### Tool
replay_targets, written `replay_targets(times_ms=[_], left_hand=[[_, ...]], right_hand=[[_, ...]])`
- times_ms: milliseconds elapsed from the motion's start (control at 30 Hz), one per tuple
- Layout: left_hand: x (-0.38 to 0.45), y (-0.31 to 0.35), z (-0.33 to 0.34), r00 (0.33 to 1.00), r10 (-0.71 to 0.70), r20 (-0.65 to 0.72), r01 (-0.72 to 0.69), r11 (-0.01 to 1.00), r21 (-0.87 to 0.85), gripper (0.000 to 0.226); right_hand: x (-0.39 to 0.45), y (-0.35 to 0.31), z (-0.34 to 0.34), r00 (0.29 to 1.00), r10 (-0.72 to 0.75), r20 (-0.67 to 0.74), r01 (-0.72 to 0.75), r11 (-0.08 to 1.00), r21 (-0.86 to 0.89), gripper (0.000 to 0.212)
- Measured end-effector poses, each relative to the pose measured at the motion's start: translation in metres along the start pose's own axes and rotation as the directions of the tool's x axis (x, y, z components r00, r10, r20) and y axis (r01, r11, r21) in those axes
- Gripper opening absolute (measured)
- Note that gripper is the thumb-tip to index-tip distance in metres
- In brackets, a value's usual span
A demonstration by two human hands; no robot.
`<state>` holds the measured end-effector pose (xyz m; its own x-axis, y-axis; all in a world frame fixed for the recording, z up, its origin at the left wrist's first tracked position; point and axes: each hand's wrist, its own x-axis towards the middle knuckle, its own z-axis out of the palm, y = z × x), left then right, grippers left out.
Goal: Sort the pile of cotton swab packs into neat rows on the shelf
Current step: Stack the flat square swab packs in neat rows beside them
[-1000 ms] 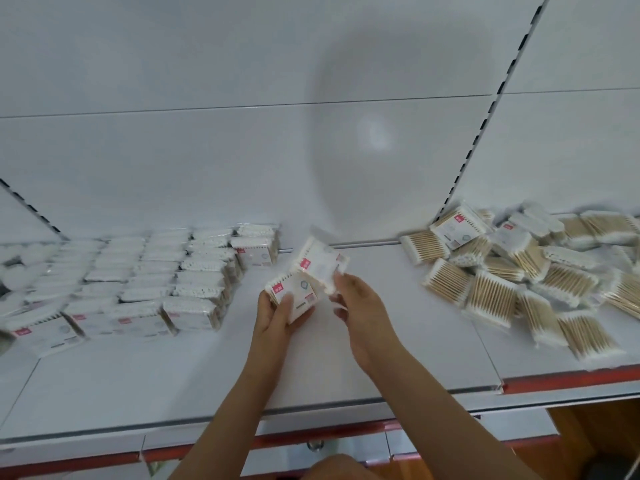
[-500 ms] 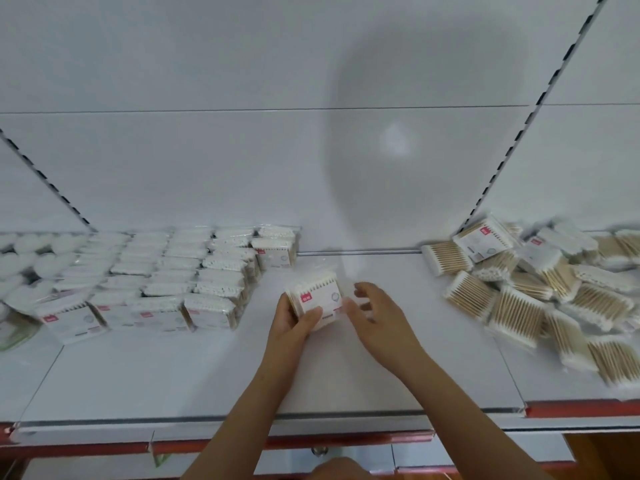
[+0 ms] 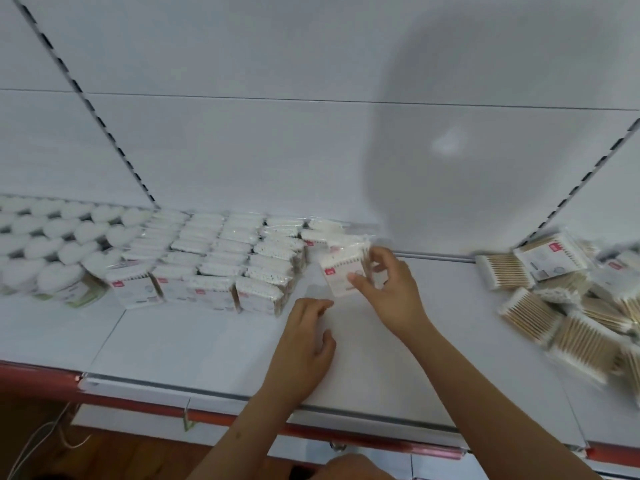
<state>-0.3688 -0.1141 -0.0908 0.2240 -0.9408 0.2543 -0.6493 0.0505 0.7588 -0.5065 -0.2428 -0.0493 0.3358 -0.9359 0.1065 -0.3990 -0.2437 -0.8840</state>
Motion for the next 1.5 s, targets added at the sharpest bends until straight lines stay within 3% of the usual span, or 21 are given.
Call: replay_targets(times_ms=[133,233,400,500,567,800,1000,1333,1500], left_hand=[[0.0,-0.004,0.002,0.999,0.038,-0.036,-0.035,0.996,0.08,0.037],[0.001,-0.003,0.003,0.999,0.031,-0.04,-0.028,0.997,0.076,0.036],[0.002,-0.004,0.002,0.998,0.04,-0.05,-0.036,0.996,0.087,0.035],[0.001,-0.004,0.002,0.999,0.028,-0.047,-0.024,0.996,0.083,0.034],[0.001,-0.004,0.002,0.999,0.028,-0.046,-0.024,0.996,0.081,0.033],[0.002,-0.004,0.002,0.998,0.023,-0.05,-0.018,0.996,0.092,0.033],[0.002,-0.005,0.003,0.998,0.031,-0.051,-0.026,0.995,0.094,0.033],[0.001,-0.005,0.002,0.999,0.033,-0.03,-0.029,0.994,0.104,0.031],[0.0,-0.01,0.005,0.999,0.047,0.01,-0.048,0.985,0.168,0.036]], right_hand=[[0.013,-0.002,0.037,0.999,-0.024,0.024,0.027,0.993,-0.113,0.029],[0.014,-0.002,0.049,0.998,0.045,0.043,-0.038,0.987,-0.154,0.038],[0.013,-0.005,0.055,1.0,-0.005,0.028,0.017,0.908,-0.418,0.04],[0.015,-0.009,0.052,1.0,-0.011,0.022,0.018,0.952,-0.304,0.026],[0.014,-0.012,0.052,0.999,-0.039,0.024,0.044,0.969,-0.244,0.03],[0.024,-0.015,0.057,0.994,0.02,0.104,0.012,0.953,-0.302,0.028],[0.016,-0.012,0.059,1.0,-0.008,0.025,0.016,0.948,-0.316,0.024],[0.016,-0.021,0.063,1.0,0.002,0.032,0.012,0.907,-0.42,0.03],[0.021,-0.018,0.057,0.988,0.008,0.155,0.043,0.944,-0.326,0.031]])
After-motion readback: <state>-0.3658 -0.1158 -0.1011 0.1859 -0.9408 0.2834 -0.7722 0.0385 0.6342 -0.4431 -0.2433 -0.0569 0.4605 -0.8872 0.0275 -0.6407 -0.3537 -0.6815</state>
